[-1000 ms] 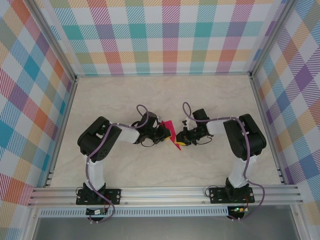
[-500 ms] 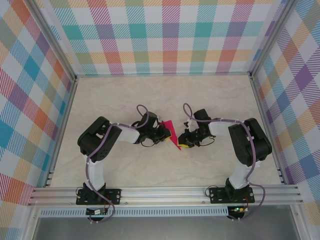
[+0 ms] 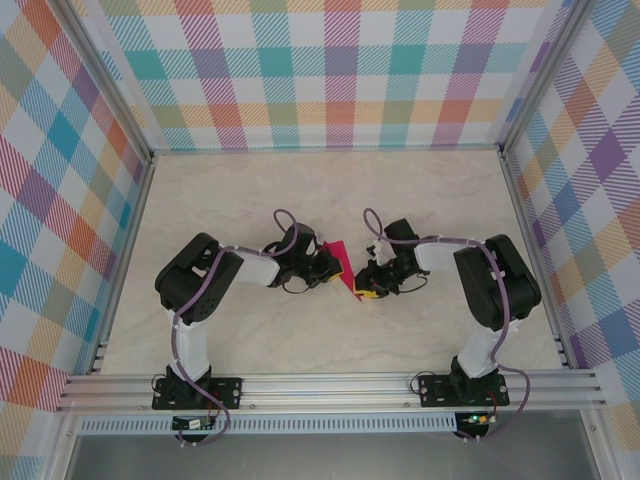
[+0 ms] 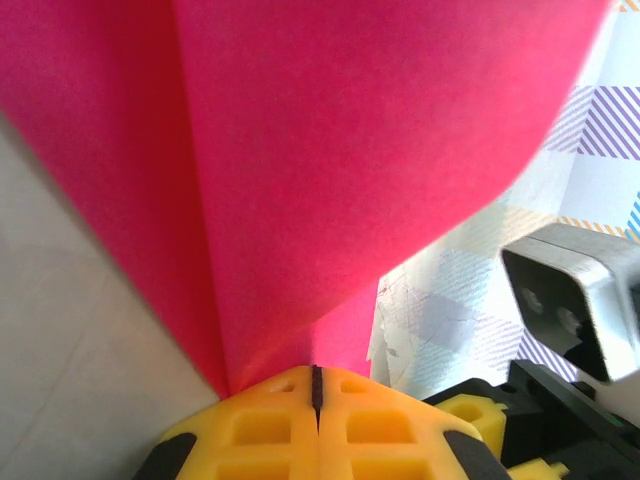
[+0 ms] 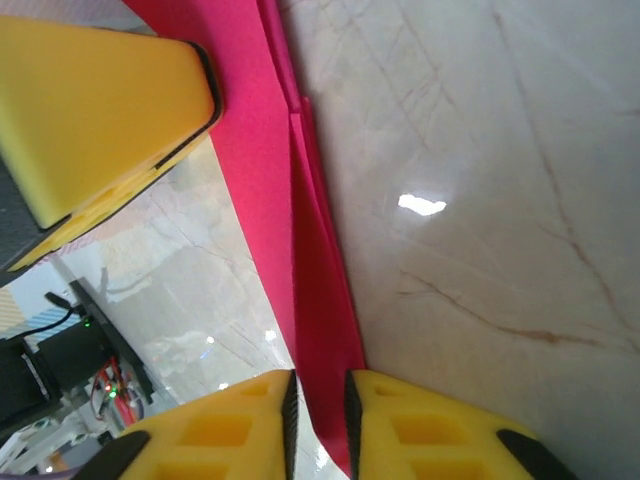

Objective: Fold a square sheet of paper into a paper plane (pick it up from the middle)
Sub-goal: Fold the wing for the fifth time at the center of the table.

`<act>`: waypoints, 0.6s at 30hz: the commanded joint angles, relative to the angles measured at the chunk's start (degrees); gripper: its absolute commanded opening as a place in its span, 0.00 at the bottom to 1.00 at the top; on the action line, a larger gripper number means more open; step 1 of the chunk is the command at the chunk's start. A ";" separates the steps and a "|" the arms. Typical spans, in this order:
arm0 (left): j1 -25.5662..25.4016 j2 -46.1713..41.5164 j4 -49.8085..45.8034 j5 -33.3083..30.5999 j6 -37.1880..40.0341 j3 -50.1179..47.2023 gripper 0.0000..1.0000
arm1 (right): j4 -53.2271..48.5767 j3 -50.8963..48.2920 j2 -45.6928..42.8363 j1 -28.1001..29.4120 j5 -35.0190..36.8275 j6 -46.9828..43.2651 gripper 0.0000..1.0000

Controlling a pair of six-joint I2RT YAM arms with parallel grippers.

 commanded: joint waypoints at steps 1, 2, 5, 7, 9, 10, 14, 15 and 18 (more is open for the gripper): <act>-0.60 1.55 -5.12 -3.11 1.63 0.08 0.04 | -1.88 0.47 -5.16 0.27 3.01 -1.14 0.28; -0.60 1.61 -5.21 -3.08 1.71 0.09 0.04 | -2.08 0.64 -5.95 0.27 3.45 -1.39 0.28; -0.60 1.71 -5.30 -3.06 1.72 0.23 0.04 | -3.62 2.09 -6.72 1.63 5.92 -2.44 0.28; -0.60 1.71 -5.39 -3.09 1.73 0.16 0.04 | -3.85 3.08 -5.80 2.74 6.31 -2.40 0.25; -0.60 1.70 -5.39 -3.13 1.73 0.07 0.04 | -3.08 3.78 -4.62 3.32 6.03 -1.69 0.22; -0.60 1.65 -5.39 -3.17 1.72 0.04 0.04 | -2.67 4.26 -3.74 3.51 5.80 -1.45 0.21; -0.60 1.62 -5.57 -3.14 1.76 0.04 0.04 | -2.52 6.83 0.35 4.68 4.46 -1.34 0.17; -0.60 1.56 -5.65 -3.13 1.80 0.08 0.04 | -2.68 7.49 1.28 5.11 4.32 -1.50 0.16; -0.60 1.48 -5.91 -3.20 1.80 0.10 0.04 | -3.32 8.33 3.34 5.80 5.18 -1.68 0.14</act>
